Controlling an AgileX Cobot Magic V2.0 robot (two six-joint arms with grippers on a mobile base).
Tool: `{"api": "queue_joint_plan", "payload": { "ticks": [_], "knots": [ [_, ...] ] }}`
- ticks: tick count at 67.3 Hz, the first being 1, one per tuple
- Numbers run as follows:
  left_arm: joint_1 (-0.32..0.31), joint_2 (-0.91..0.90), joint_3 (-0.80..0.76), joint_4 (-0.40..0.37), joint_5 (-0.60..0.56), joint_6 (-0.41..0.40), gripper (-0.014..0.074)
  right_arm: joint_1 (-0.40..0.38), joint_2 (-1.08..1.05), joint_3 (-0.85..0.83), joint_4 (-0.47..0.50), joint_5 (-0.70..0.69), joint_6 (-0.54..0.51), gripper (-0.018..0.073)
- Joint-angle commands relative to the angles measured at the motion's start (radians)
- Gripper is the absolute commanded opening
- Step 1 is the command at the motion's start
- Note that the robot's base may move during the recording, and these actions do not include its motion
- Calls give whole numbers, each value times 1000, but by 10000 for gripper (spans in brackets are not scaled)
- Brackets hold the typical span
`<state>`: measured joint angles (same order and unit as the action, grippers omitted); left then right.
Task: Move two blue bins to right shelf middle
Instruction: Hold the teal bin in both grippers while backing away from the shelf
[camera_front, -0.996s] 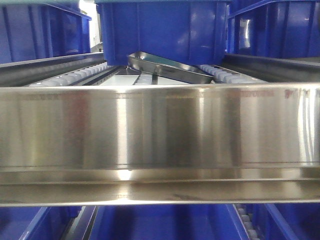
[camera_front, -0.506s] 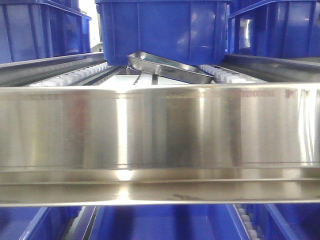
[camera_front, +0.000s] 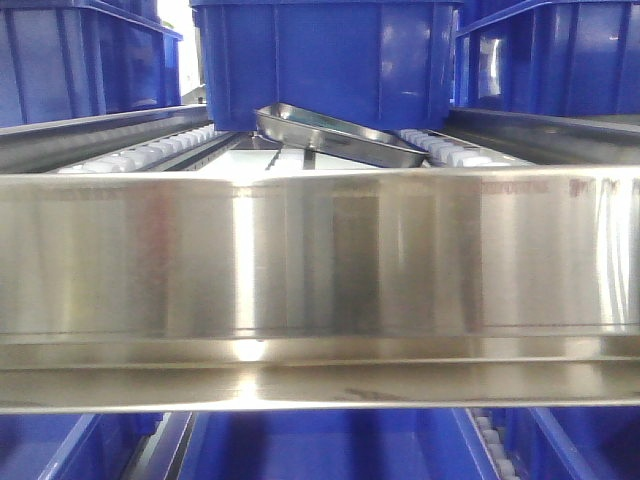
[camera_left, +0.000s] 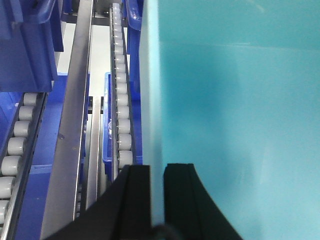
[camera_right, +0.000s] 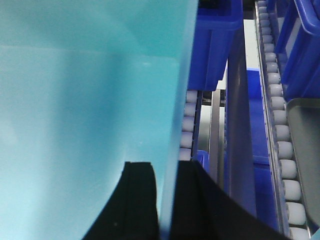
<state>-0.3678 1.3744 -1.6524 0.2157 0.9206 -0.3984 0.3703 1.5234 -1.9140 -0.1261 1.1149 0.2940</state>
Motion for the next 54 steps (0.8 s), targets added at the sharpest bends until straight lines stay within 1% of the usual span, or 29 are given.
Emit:
{"api": "queue_joint_plan", "payload": {
  "ticks": [1,54],
  "knots": [
    [-5,-19,-17,-19,-80,1,-111,-1,-10,-10,6,-23,-25,-167],
    [-5,-19,-17,-19,-88,1,-111,-1,-10,-9,6,-34,-25,-167]
  ]
}}
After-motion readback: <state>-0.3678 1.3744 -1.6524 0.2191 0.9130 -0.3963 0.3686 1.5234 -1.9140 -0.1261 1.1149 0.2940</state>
